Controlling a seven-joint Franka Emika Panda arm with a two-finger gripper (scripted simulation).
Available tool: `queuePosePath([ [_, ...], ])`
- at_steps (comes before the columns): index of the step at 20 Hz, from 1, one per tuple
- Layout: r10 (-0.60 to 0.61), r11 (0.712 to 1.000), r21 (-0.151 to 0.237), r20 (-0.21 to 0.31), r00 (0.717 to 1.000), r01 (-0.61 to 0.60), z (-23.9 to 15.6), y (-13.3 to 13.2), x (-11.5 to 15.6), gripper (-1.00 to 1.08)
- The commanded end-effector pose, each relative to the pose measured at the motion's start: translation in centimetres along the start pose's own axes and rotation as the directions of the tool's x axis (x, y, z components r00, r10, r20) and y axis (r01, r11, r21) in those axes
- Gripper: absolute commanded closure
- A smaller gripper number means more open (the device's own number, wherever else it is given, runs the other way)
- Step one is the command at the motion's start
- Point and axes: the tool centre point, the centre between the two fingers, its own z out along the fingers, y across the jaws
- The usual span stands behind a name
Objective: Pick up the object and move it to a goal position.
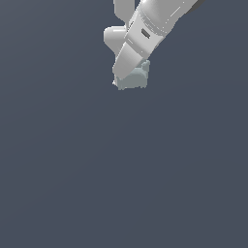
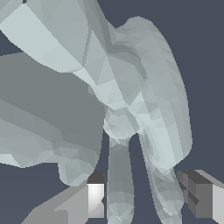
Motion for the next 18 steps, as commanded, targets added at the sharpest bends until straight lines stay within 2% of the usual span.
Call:
queuePosePath([
  [1,-0.001,1.000,0.001,0.000,1.000,0.001,-2.0,-0.8,-2.0,1.08],
  [9,0.001,1.000,0.000,0.001,1.000,-0.001,-6.6,-2.3,-6.3,1.08],
  [18,0.001,1.000,0.000,0.002,1.000,-0.001,-8.2,-2.7,-7.7,1.08],
])
